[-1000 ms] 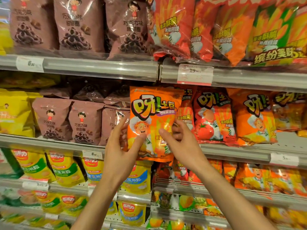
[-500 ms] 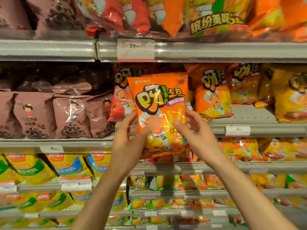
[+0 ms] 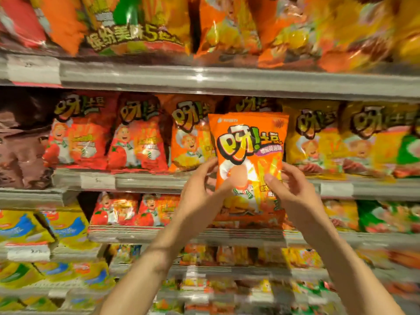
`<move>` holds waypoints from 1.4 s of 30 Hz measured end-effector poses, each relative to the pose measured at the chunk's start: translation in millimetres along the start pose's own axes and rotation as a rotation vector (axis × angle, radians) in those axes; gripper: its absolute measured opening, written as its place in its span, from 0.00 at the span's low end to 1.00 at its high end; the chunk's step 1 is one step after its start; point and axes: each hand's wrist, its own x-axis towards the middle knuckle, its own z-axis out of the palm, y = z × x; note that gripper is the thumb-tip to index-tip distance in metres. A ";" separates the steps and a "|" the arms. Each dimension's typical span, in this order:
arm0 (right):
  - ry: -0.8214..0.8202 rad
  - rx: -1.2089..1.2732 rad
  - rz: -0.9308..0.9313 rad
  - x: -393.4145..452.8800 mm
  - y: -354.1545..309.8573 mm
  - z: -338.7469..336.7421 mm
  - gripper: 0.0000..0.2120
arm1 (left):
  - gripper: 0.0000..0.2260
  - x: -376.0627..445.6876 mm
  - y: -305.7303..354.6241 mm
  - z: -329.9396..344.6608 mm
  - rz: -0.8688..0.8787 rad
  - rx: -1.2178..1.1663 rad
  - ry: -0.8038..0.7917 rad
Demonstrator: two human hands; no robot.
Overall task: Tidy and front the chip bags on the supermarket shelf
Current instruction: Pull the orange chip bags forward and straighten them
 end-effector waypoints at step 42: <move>0.243 -0.337 -0.109 117.7 3.3 33.4 0.32 | 0.29 159.8 -22.8 -43.3 -0.137 0.185 0.428</move>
